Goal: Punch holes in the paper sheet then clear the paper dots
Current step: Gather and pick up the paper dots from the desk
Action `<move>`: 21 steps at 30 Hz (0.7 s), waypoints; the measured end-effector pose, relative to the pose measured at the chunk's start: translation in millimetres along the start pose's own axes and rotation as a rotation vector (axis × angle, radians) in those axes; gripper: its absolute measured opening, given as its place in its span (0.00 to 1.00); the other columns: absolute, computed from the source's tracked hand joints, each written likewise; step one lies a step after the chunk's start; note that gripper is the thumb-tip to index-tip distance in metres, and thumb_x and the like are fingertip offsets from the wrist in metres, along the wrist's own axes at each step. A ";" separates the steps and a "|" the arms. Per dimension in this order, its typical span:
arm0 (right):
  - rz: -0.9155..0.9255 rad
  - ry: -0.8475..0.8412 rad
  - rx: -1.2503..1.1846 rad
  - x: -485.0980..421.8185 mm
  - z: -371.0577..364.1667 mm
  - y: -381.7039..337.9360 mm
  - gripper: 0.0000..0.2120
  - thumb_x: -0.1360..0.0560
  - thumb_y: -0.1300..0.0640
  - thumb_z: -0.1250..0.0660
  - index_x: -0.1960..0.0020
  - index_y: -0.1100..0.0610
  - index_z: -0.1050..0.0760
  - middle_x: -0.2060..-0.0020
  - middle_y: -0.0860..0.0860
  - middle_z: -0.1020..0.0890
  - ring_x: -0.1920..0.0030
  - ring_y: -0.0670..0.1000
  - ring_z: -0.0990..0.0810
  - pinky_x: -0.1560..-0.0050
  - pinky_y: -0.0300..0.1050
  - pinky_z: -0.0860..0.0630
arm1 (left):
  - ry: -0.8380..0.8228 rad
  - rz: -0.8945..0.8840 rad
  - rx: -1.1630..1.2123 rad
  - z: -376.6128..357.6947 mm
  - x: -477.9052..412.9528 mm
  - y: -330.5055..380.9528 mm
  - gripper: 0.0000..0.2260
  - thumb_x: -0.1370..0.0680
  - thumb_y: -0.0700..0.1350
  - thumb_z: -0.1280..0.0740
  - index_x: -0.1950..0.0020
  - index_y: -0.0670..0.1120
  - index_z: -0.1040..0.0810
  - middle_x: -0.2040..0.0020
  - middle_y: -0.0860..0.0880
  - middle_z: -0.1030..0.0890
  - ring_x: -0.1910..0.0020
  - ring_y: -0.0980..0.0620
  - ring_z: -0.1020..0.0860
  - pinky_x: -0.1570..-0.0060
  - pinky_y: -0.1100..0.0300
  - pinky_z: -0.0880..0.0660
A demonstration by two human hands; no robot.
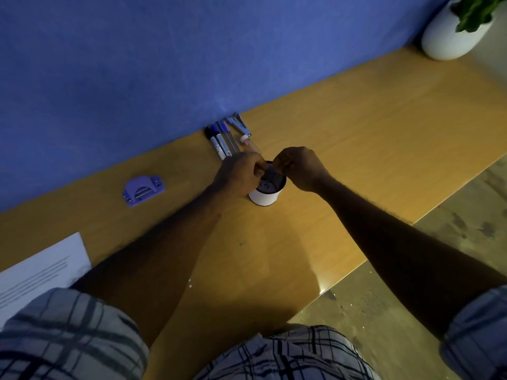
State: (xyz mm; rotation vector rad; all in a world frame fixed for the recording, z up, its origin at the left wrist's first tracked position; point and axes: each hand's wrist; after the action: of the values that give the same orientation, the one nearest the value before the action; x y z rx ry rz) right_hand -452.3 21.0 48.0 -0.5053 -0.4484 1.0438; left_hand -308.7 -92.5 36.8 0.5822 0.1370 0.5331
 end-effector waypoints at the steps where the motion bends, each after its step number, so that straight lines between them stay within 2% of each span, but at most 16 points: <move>1: 0.011 -0.005 0.001 0.4 0.3 -0.2 0.10 0.26 0.68 0.33 0.48 0.59 0.19 0.51 0.54 0.17 0.54 0.47 0.22 0.63 0.31 0.28 | -0.002 0.000 0.003 0.3 0.5 -0.2 0.10 0.23 0.42 0.32 0.43 0.46 0.19 0.46 0.47 0.17 0.46 0.49 0.20 0.47 0.52 0.21; 5: 0.007 0.003 -0.041 4.6 4.3 -2.1 0.12 0.25 0.71 0.37 0.48 0.60 0.19 0.51 0.55 0.17 0.52 0.50 0.21 0.55 0.44 0.22 | -0.010 0.008 0.129 2.9 5.7 -4.8 0.10 0.22 0.39 0.36 0.42 0.46 0.20 0.45 0.47 0.17 0.45 0.50 0.20 0.49 0.56 0.20; 7: 0.017 0.002 -0.060 8.1 5.5 -3.5 0.14 0.26 0.73 0.39 0.50 0.61 0.19 0.53 0.55 0.17 0.52 0.52 0.20 0.53 0.47 0.21 | 0.006 0.042 0.251 4.4 10.4 -7.6 0.11 0.21 0.38 0.37 0.42 0.46 0.20 0.45 0.48 0.17 0.46 0.55 0.21 0.51 0.66 0.22; 9: 0.004 0.001 -0.112 12.5 5.1 -5.8 0.17 0.28 0.76 0.41 0.50 0.61 0.19 0.55 0.55 0.17 0.52 0.54 0.18 0.55 0.44 0.21 | 0.015 0.107 0.412 6.7 17.3 -9.3 0.11 0.21 0.37 0.37 0.42 0.45 0.20 0.47 0.50 0.17 0.50 0.61 0.21 0.54 0.75 0.25; 12: -0.084 0.000 -0.295 21.5 1.7 -12.2 0.14 0.26 0.75 0.39 0.51 0.61 0.19 0.54 0.56 0.17 0.51 0.55 0.18 0.54 0.46 0.21 | -0.038 0.202 0.639 8.6 30.9 -13.7 0.12 0.21 0.36 0.38 0.41 0.43 0.21 0.50 0.51 0.17 0.51 0.62 0.20 0.51 0.71 0.24; 14: -0.152 -0.016 -0.476 30.8 -3.0 -20.0 0.13 0.25 0.72 0.37 0.52 0.58 0.19 0.51 0.58 0.16 0.52 0.53 0.18 0.53 0.48 0.20 | -0.057 0.223 0.677 8.1 44.8 -17.0 0.12 0.21 0.36 0.38 0.41 0.43 0.20 0.52 0.54 0.18 0.54 0.65 0.20 0.56 0.73 0.25; 17: -0.208 -0.059 -0.806 49.0 -17.8 -32.5 0.14 0.24 0.74 0.39 0.50 0.60 0.21 0.52 0.59 0.16 0.56 0.51 0.16 0.57 0.43 0.19 | -0.062 0.230 0.689 5.4 69.7 -22.2 0.10 0.21 0.37 0.38 0.44 0.46 0.20 0.54 0.56 0.18 0.58 0.64 0.20 0.60 0.73 0.26; 19: -0.245 -0.096 -0.970 60.5 -31.2 -39.7 0.12 0.23 0.73 0.40 0.45 0.63 0.23 0.52 0.59 0.16 0.56 0.51 0.16 0.58 0.42 0.20 | -0.069 0.244 0.674 4.4 86.4 -27.5 0.09 0.21 0.38 0.38 0.45 0.48 0.20 0.53 0.53 0.17 0.55 0.59 0.19 0.56 0.68 0.23; 21: -0.283 -0.133 -1.120 70.1 -46.7 -46.5 0.11 0.21 0.70 0.41 0.43 0.61 0.25 0.52 0.56 0.16 0.55 0.51 0.16 0.56 0.43 0.21 | -0.070 0.269 0.676 5.0 104.0 -34.7 0.08 0.20 0.39 0.37 0.46 0.49 0.20 0.51 0.52 0.17 0.52 0.54 0.18 0.52 0.61 0.22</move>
State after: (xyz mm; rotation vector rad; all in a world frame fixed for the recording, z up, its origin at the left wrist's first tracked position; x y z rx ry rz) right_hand -362.8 56.3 45.9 -1.3161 -1.1953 0.4712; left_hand -203.0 -65.7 24.1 1.2899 0.1739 0.7295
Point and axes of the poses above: each hand's wrist, its own x-axis away from the middle knuckle, its own z-axis out of the back of the hand, y = z × x
